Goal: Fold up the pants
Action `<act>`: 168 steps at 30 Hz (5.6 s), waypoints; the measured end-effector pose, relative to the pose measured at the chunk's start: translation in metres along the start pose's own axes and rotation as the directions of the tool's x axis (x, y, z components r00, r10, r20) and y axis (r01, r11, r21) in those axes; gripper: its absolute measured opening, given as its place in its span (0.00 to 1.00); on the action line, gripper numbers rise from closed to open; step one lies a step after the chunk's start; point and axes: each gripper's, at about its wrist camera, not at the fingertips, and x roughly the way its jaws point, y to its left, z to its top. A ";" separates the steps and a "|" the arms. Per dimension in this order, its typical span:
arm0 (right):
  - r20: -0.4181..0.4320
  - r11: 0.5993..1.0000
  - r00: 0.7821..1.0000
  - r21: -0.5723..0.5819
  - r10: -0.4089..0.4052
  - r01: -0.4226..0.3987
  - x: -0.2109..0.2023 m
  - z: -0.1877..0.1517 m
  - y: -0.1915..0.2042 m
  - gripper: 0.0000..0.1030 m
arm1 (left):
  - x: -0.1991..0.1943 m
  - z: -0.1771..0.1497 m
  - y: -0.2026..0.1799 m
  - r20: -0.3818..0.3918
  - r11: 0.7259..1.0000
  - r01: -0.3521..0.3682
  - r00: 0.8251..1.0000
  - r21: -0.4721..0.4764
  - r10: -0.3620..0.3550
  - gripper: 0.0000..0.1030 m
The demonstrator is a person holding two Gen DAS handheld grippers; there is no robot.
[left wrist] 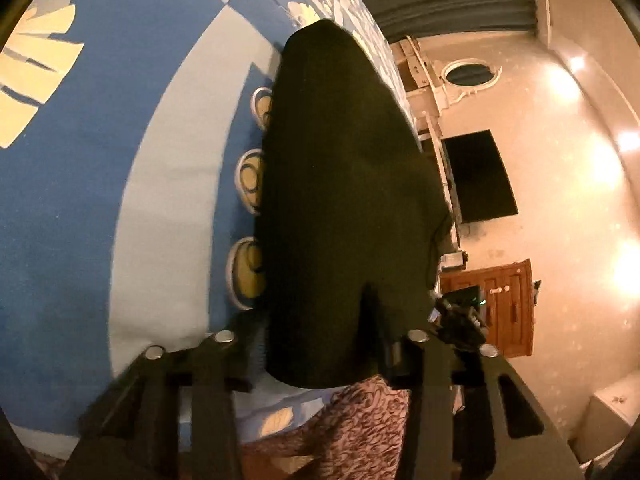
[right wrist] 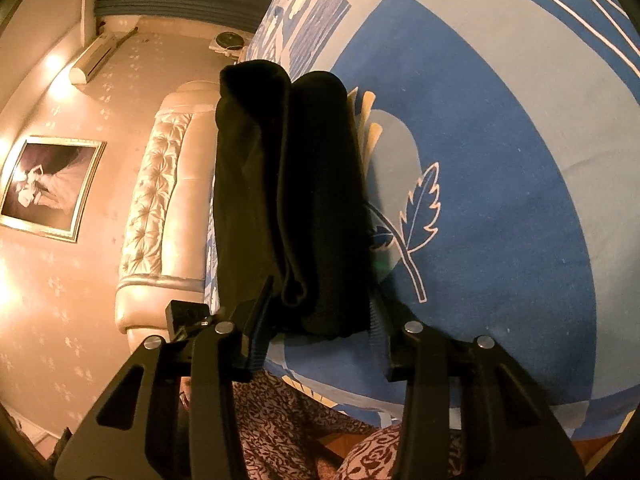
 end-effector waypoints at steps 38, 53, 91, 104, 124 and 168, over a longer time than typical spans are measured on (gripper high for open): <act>0.065 0.999 0.997 -0.035 0.036 -0.034 0.048 0.128 0.000 0.40 | 0.042 0.132 -0.027 0.103 0.974 -0.036 0.995 0.226 0.012 0.83; 0.110 0.998 0.992 -0.040 0.056 -0.052 0.050 0.121 0.000 0.37 | 0.052 0.129 -0.046 0.176 0.893 -0.317 0.946 0.320 0.272 0.39; 0.054 0.994 0.993 -0.042 0.101 -0.098 0.168 0.144 0.060 0.37 | -0.010 0.192 0.001 0.257 0.885 -0.411 0.899 0.220 0.354 0.39; 0.059 0.994 0.993 -0.038 0.103 -0.101 0.170 0.149 0.061 0.37 | -0.009 0.196 0.004 0.253 0.891 -0.401 0.904 0.215 0.346 0.39; 0.073 0.991 0.989 -0.011 0.131 -0.130 0.168 0.145 0.054 0.48 | -0.021 0.195 0.019 0.230 0.947 -0.282 0.942 0.154 0.243 0.71; -0.016 0.989 0.989 -0.016 0.144 -0.144 0.109 0.040 0.036 0.36 | -0.046 0.049 0.017 0.263 0.950 -0.235 0.948 0.206 0.177 0.72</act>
